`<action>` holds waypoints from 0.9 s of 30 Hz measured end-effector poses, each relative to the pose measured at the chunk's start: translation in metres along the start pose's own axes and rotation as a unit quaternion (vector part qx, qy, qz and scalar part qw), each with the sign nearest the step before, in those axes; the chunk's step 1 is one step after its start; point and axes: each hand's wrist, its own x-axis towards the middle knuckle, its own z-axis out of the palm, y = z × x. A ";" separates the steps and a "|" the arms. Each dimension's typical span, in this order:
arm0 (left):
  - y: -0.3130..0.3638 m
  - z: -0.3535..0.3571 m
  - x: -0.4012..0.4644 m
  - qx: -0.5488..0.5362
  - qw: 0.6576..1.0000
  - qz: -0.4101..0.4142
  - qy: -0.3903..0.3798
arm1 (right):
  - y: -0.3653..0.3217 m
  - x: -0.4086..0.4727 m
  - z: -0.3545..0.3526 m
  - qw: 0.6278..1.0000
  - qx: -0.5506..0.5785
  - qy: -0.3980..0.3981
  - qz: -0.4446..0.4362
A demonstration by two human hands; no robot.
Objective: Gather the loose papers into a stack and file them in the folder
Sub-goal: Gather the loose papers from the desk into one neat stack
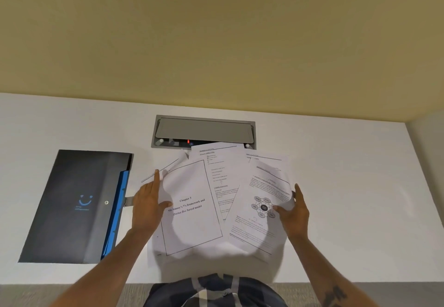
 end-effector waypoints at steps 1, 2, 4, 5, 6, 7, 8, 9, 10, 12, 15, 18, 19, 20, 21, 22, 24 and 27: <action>0.000 0.000 0.000 0.009 1.000 -0.002 0.007 | 0.001 -0.001 0.000 1.000 0.012 0.008 0.007; 0.001 -0.001 0.000 0.015 1.000 -0.007 0.011 | 0.002 -0.003 0.000 1.000 0.018 0.016 0.016; 0.002 -0.003 0.002 0.009 1.000 -0.021 0.012 | 0.006 -0.005 -0.002 0.999 0.026 0.029 0.037; 0.002 -0.004 0.002 0.002 1.000 -0.025 0.012 | 0.007 -0.006 -0.003 0.998 0.035 0.030 0.048; 0.002 -0.005 0.002 -0.002 1.000 -0.025 0.011 | 0.007 -0.008 -0.004 0.997 0.043 0.031 0.054; 0.002 -0.006 0.003 -0.003 1.000 -0.023 0.011 | 0.007 -0.010 -0.005 0.997 0.049 0.033 0.054; 0.001 -0.007 0.003 0.000 1.000 -0.021 0.012 | 0.007 -0.012 -0.005 0.997 0.053 0.035 0.052; 0.001 -0.008 0.003 0.005 1.000 -0.020 0.014 | 0.007 -0.014 -0.006 0.997 0.054 0.037 0.049; 0.001 -0.009 0.003 0.010 1.000 -0.019 0.017 | 0.007 -0.016 -0.006 0.997 0.055 0.038 0.047; 0.002 -0.010 0.003 0.022 0.999 -0.016 0.024 | 0.008 -0.020 -0.007 0.997 0.054 0.037 0.044; 0.004 -0.014 0.005 0.030 0.998 -0.016 0.046 | 0.010 -0.025 -0.008 0.997 0.052 0.039 0.031; 0.009 -0.016 0.007 0.017 0.998 -0.009 0.067 | 0.011 -0.029 -0.008 0.996 0.070 0.051 0.033; 0.010 -0.016 0.007 0.007 0.998 -0.005 0.067 | 0.012 -0.029 -0.008 0.995 0.069 0.056 0.039; 0.012 -0.015 0.007 -0.012 0.998 -0.006 0.063 | 0.013 -0.030 -0.008 0.996 0.059 0.059 0.043; 0.014 -0.015 0.006 -0.048 0.997 -0.014 0.058 | 0.016 -0.031 -0.008 0.996 0.039 0.064 0.049; 0.015 -0.015 0.005 -0.091 0.994 -0.024 0.054 | 0.018 -0.032 -0.009 0.996 0.022 0.068 0.055; 0.017 -0.015 -0.002 -0.151 0.986 -0.029 0.058 | 0.022 -0.037 -0.009 0.995 0.010 0.078 0.068; 0.017 -0.018 -0.016 -0.197 0.978 -0.009 0.067 | 0.027 -0.043 -0.010 0.993 0.014 0.090 0.078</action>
